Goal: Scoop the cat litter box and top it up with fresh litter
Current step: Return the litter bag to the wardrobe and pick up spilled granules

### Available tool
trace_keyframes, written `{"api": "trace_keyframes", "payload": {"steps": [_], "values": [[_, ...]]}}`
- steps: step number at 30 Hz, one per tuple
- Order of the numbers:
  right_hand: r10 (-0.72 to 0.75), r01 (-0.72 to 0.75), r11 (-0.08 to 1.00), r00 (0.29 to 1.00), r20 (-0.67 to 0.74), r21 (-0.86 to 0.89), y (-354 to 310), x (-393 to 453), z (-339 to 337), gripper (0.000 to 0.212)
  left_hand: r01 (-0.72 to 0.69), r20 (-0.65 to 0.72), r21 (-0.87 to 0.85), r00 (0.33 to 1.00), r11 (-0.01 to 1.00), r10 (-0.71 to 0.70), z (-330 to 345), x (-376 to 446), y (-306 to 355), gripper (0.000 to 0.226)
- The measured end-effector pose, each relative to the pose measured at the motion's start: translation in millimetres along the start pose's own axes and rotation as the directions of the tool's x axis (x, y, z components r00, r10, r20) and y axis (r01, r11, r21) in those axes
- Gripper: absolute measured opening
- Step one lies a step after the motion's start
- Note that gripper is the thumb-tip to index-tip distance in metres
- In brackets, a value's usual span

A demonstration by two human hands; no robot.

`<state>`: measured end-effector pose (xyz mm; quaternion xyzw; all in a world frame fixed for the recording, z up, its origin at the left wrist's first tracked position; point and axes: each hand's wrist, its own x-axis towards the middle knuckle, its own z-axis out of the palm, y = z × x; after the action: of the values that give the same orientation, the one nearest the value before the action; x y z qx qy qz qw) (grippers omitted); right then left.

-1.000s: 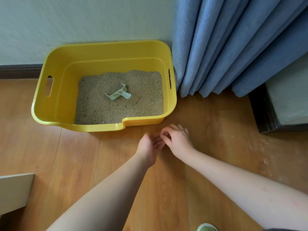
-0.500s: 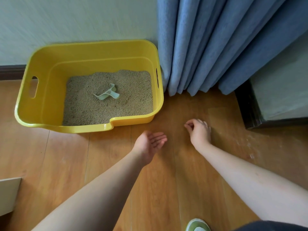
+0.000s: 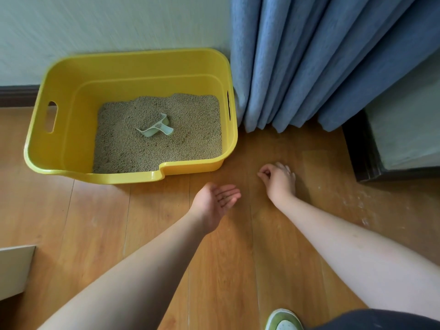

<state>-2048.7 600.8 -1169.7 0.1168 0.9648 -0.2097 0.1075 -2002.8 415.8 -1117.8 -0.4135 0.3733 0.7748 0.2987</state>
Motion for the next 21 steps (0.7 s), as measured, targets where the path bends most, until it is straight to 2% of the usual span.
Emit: {"api": "trace_keyframes", "payload": {"steps": [3,6,8,10,15,18,21], "values": [[-0.105,0.101,0.986,0.994,0.024,0.132,-17,-25,-5,0.007,-0.003,-0.050,0.006,0.999,1.000,0.003,-7,1,-3,0.041],[-0.304,0.279,0.937,0.947,0.100,0.211,-39,-57,-10,0.009,-0.007,-0.072,0.029,0.997,1.000,0.009,-7,2,-5,0.035],[-0.367,0.333,0.912,0.923,0.118,0.238,-46,-71,-11,0.013,-0.030,-0.084,0.024,0.996,0.999,0.032,-4,3,-6,0.028],[-0.341,0.310,0.919,0.935,0.100,0.243,-45,-72,-12,0.018,-0.035,-0.086,0.015,0.996,0.999,0.037,0,6,-6,0.027],[-0.150,0.139,0.970,0.988,0.045,0.202,-27,-48,-16,0.023,0.015,-0.038,0.015,0.999,1.000,-0.014,5,6,-3,0.042],[-0.036,0.034,0.997,0.999,0.028,0.067,-18,-28,-10,0.026,0.016,-0.011,-0.012,1.000,1.000,-0.016,2,5,2,0.043],[-0.024,0.028,0.998,0.998,0.058,-0.064,-16,-12,-1,0.030,0.022,0.010,-0.006,1.000,1.000,-0.022,-6,4,4,0.045]]}}
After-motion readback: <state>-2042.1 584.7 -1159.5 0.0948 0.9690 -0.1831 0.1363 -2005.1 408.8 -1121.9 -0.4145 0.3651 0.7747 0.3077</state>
